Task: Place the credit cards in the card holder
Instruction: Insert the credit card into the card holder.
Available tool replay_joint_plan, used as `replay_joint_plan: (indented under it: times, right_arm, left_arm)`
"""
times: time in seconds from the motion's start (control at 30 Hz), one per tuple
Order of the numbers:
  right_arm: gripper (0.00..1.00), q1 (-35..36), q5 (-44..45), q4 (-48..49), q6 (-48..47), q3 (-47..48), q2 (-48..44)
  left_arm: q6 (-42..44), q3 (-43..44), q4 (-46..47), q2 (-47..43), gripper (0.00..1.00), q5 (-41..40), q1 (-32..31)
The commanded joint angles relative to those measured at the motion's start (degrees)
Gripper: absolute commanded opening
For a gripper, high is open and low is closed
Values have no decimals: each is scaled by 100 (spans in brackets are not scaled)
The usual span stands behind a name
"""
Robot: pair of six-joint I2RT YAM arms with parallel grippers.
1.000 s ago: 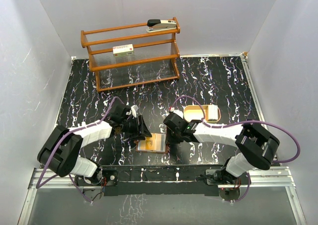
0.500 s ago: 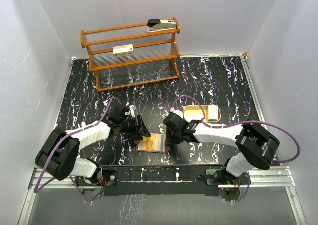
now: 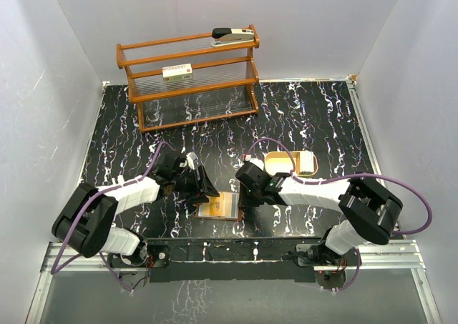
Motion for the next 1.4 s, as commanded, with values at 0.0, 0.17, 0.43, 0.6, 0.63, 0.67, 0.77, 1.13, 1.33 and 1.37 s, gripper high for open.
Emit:
replay_joint_plan:
  times: [0.0, 0.17, 0.43, 0.6, 0.63, 0.67, 0.77, 1.13, 1.33, 1.37]
  right_arm:
    - [12, 47, -25, 450, 49, -35, 19]
    - [12, 45, -144, 609, 47, -57, 55]
    - [15, 45, -195, 817, -3, -115, -34]
    - [15, 48, -206, 879, -14, -106, -2]
    - [15, 46, -213, 883, -13, -98, 21]
    - [15, 42, -219, 890, -18, -85, 34]
    - [15, 45, -235, 905, -41, -35, 83]
    - [16, 44, -188, 950, -46, 81, 178]
    - [19, 45, 82, 665, -270, 249, 76]
    - [21, 45, 149, 573, -285, 272, 32]
  left_arm:
    - [-71, -176, 28, 164, 56, 75, -2]
    - [-314, -268, 322, 269, 56, 260, -24]
    - [-590, -293, 786, 354, 57, 462, -66]
    - [-757, -338, 1131, 511, 57, 616, -99]
    - [-789, -349, 1185, 564, 57, 634, -110]
    - [-815, -362, 1238, 590, 57, 639, -119]
    - [-875, -365, 1328, 630, 57, 646, -156]
    - [-1037, -313, 1499, 571, 57, 575, -302]
    - [-952, -226, 1304, 363, 57, 461, -312]
    - [-891, -180, 1180, 324, 57, 416, -312]
